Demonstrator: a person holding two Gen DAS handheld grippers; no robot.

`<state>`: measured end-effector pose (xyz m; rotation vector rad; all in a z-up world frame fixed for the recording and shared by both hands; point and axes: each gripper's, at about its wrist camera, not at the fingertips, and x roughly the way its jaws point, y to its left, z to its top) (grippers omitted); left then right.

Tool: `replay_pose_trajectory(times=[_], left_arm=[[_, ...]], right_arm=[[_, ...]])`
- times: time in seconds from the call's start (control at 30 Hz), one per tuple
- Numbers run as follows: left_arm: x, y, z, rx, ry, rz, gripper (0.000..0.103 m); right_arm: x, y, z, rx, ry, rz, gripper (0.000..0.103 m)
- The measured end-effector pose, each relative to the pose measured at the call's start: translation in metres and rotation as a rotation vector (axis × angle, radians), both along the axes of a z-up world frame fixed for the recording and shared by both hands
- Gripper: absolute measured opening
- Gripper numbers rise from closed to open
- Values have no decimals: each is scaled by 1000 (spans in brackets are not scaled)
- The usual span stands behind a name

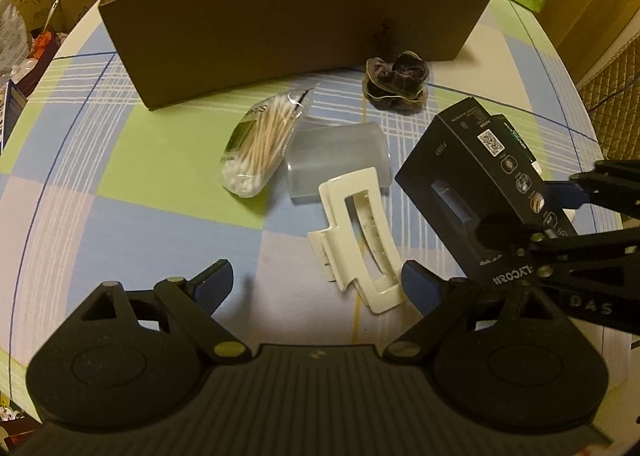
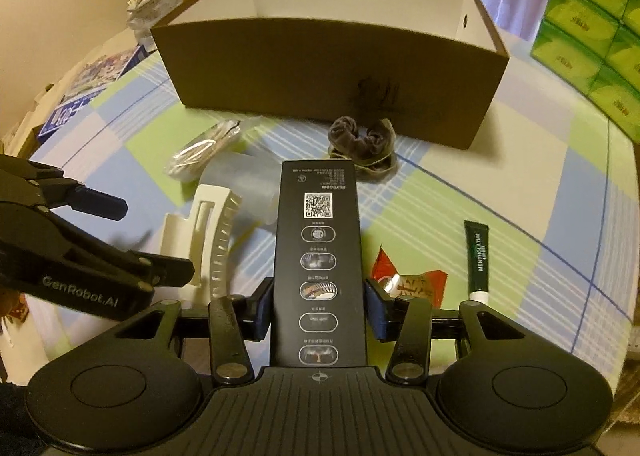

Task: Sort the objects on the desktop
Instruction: 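Grasp the white plastic holder with the left tool while the right tool lifts the black box, then carry the black box with the right tool while the left tool carries the white holder into the brown box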

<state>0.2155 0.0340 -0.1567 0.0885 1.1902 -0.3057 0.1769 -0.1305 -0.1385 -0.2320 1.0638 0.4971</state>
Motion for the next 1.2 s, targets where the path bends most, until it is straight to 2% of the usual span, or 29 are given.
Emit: replay_pose_trajectory(times=[0.23,0.33,0.4,0.53,0.63,0.77,0.97,1.03,1.07,1.2], left_arm=[[11,-12,-8,0,1,-18,87],[17,-16,-12,-10,5,-14,81],[20,-19,-17,-11,8,-12,76],[23,-18,-25,-27,35,0,49],[20,-15,-25,-18,19,-6,37],[18,-6,-23,-21,23,9,37],[7,6,-20,19,5,17,37],[4,10,-18,15,5,28,37],[3,12,-18,15,2,34,37],[0,18,-11,9,-14,48,37]], right_arm=[[0,-3,-2,-17,-1,10,41],[1,-4,-2,-18,4,5,41],[1,-5,-2,-17,6,2,41],[2,-6,-1,-12,6,-6,41],[3,-6,-1,-7,3,-7,41],[6,-3,-2,-13,1,-12,47],[9,3,-4,-40,-10,-6,47],[9,5,-4,-48,-13,-3,46],[8,5,-4,-48,-16,4,41],[4,7,0,-68,-33,22,41]])
